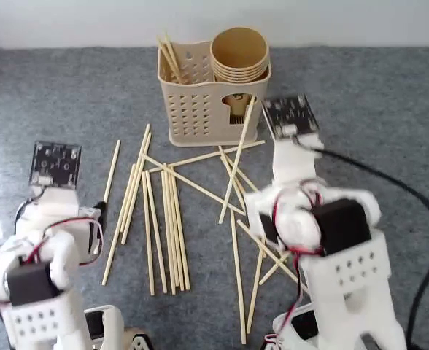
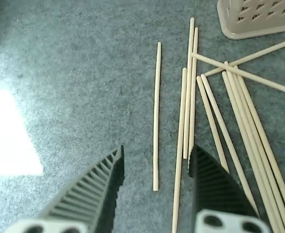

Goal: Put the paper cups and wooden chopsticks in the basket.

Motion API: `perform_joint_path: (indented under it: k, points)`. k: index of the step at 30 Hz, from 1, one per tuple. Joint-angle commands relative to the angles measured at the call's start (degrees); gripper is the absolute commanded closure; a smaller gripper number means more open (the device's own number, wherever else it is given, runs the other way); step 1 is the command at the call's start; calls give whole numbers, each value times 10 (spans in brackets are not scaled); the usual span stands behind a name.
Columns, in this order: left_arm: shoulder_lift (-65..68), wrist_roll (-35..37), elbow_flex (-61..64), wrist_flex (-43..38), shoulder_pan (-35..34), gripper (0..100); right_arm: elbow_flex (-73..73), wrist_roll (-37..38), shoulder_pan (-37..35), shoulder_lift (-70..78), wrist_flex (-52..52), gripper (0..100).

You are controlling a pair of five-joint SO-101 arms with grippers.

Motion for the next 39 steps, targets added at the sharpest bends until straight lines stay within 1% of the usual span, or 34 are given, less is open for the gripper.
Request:
perform_joint_path:
  k: [1, 7, 9, 12, 16, 21, 26, 32, 36, 39]
  points:
    - [113, -21, -74, 15, 4, 790, 85, -4, 22, -94, -16, 991]
    - [287, -105, -165, 13, 4, 785, 262, -8, 63, -247, -98, 991]
    - [337, -131, -196, 12, 4, 763, 279, -6, 94, -299, -109, 991]
    - [413, -155, -240, 11, 3, 701, 287, -5, 129, -362, -115, 991]
    - [527, -156, -292, -21, 2, 661, 307, -4, 133, -410, -116, 991]
    - [671, -153, -372, -69, 7, 660, 309, -4, 134, -397, -117, 991]
    - [805, -153, -480, -85, 8, 661, 313, -4, 135, -324, -124, 991]
    - [953, -153, -619, -59, 18, 662, 347, -4, 137, -257, -165, 991]
    - [1022, -153, -703, -29, 24, 662, 375, -7, 177, -265, -197, 991]
    - [1058, -153, -766, 15, 33, 662, 412, -9, 187, -271, -231, 991]
